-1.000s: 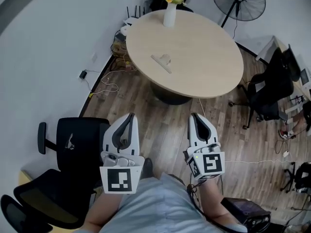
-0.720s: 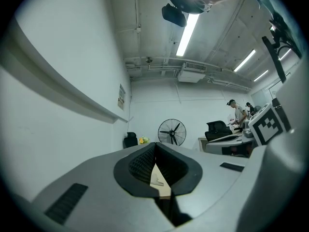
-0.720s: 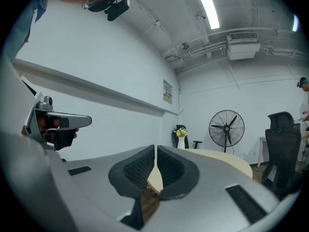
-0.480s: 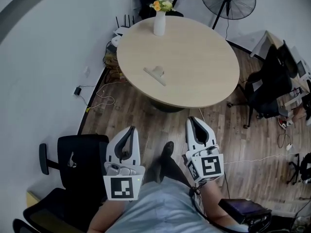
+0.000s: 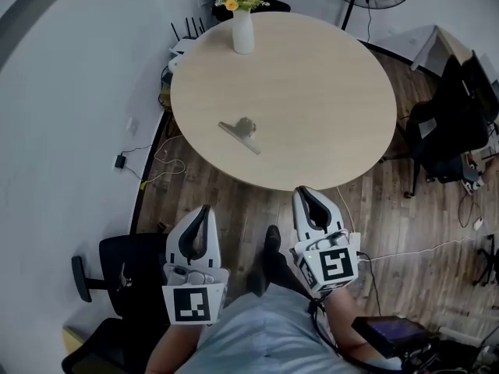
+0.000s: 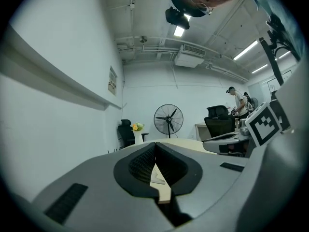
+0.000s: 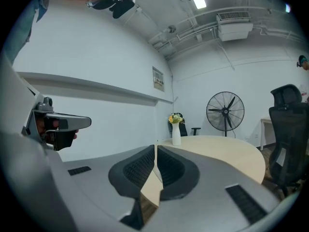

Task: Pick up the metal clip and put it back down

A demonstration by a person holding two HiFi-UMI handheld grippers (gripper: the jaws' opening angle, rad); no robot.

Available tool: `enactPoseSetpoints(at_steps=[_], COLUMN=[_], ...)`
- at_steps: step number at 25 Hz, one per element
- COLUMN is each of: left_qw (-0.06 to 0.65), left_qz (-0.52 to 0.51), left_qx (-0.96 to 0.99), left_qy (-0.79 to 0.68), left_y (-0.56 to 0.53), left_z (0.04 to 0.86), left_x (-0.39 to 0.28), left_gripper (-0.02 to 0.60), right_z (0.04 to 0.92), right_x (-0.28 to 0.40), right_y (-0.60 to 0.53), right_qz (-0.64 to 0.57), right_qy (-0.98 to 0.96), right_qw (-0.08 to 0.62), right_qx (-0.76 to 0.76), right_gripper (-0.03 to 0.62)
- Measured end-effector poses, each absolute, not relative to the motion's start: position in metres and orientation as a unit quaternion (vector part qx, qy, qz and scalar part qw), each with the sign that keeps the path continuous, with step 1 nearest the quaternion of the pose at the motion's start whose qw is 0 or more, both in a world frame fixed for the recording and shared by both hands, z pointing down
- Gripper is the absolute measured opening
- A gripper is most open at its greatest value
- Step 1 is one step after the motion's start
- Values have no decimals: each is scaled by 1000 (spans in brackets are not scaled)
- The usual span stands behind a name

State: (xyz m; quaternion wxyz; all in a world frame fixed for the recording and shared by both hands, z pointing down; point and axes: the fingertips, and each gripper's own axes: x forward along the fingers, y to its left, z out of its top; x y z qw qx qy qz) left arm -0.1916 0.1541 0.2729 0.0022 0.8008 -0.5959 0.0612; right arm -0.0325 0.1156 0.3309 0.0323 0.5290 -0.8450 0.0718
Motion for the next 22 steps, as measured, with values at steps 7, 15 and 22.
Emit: enactPoseSetpoints(at_steps=[7,15,22], left_qw=[-9,-41,-37], left_qz=[79,71,70], left_qx=[789,772,757], left_qy=[-609,-630,-649], left_y=[52,2,-30], left_z=[265,229,232], left_x=[-166,-152,-175], left_gripper=[20,18,18], right_z=[328,294,290], right_x=[-11,-6,-28], right_y=[8,-64,-105], right_qz=[83,64,57], right_qy=[-856,-874,-883], right_qw=[16,-12,-20], right_qx=[510,481,466], right_gripper=[49,49,49])
